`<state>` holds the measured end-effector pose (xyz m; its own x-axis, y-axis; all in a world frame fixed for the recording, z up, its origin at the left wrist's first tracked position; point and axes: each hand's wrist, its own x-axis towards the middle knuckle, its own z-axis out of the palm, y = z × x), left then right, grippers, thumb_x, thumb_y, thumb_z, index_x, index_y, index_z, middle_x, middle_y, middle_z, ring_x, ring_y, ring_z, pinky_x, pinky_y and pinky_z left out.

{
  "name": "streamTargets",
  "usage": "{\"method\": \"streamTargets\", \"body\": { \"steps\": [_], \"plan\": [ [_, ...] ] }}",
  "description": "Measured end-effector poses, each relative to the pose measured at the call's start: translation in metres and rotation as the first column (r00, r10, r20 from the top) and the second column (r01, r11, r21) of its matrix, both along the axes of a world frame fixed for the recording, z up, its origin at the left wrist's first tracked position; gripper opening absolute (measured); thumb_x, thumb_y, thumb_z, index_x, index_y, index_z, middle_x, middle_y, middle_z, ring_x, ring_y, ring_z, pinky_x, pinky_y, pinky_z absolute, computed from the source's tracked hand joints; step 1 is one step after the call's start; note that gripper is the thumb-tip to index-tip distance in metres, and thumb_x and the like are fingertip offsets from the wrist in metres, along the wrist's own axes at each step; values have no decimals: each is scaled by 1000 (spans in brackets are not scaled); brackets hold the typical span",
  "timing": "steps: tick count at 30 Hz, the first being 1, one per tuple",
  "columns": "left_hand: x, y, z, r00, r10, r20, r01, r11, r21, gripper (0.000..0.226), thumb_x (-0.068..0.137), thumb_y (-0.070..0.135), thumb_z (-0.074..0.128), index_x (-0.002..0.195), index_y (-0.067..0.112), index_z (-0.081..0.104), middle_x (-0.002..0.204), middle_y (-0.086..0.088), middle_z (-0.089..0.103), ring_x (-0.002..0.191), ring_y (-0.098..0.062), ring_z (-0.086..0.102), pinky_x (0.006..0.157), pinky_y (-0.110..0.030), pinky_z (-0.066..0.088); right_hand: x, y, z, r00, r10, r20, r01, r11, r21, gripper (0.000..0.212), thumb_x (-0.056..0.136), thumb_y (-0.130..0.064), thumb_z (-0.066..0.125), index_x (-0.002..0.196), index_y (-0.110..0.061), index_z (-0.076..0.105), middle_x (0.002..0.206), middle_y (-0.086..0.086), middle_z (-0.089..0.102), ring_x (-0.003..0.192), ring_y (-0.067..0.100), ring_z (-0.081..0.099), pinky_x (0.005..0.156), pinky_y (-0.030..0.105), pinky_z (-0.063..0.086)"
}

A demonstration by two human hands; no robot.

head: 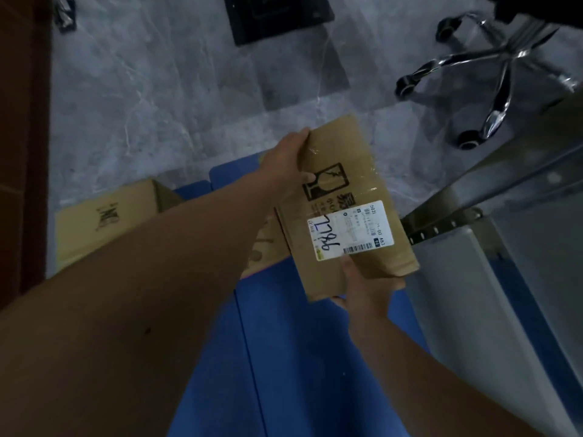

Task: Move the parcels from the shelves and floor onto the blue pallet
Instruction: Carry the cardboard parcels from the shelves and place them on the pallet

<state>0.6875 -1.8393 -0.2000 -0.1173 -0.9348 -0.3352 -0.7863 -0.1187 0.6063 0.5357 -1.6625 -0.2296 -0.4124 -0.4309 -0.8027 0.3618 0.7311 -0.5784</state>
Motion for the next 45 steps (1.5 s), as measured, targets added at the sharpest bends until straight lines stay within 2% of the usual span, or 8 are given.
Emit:
{"method": "streamTargets", "body": {
  "steps": [9,13,16,19,24,29,38,45],
  "plan": [
    [-1,7,-45,986,-102,129,84,987,138,113,75,33,82,157,27,4,165,-4,-10,150,-28,-9,119,-48,3,-11,-39,-24,990,138,-10,-137,987,88,80,80,-35,77,137,-24,22,116,4,47,97,29,56,78,54,58],
    [-3,26,-36,993,-44,109,29,991,132,101,82,23,77,157,30,10,165,2,-6,151,-23,-5,120,-44,8,-7,-38,-18,966,186,178,-223,951,213,81,84,-29,75,143,-13,22,128,15,49,109,37,59,69,46,61],
    [-13,50,-18,998,-5,62,-6,985,175,91,85,19,75,156,28,19,165,1,4,150,-22,11,117,-38,19,-9,-38,-9,962,271,46,-274,936,222,78,92,-20,62,152,-6,14,153,21,28,138,40,34,110,52,36],
    [-23,88,10,953,175,-247,-97,950,297,79,85,7,73,152,20,33,154,-11,37,133,-23,46,92,-24,54,-7,-36,29,825,463,-325,-401,884,242,75,94,-26,54,153,-7,13,157,21,13,143,41,15,118,52,17],
    [-19,142,103,881,385,-276,-303,905,298,56,87,11,72,139,14,49,129,-8,60,115,-23,59,92,-32,53,12,-28,142,513,682,-520,-777,628,56,84,79,-30,73,146,-12,28,139,11,41,129,30,41,108,45,36],
    [13,184,241,685,616,-389,-558,787,263,27,93,6,62,119,3,58,118,-17,63,96,-27,60,83,-41,52,26,-23,290,401,698,-593,-875,483,-24,76,81,-10,70,147,-15,32,141,10,46,126,28,46,101,34,41],
    [86,285,477,969,33,-244,-75,984,-164,69,85,18,72,145,13,38,142,-7,45,128,-22,48,108,-38,40,67,105,543,145,587,-797,-939,334,76,88,80,-18,73,153,-20,22,152,7,34,139,25,35,109,29,31],
    [47,373,615,904,-426,43,408,827,-386,87,79,33,77,150,11,31,154,-9,32,139,-26,34,114,-32,29,5,255,690,0,416,-909,-841,492,225,91,75,-33,78,150,-19,27,149,5,38,136,25,38,110,35,34]
  ]
}}
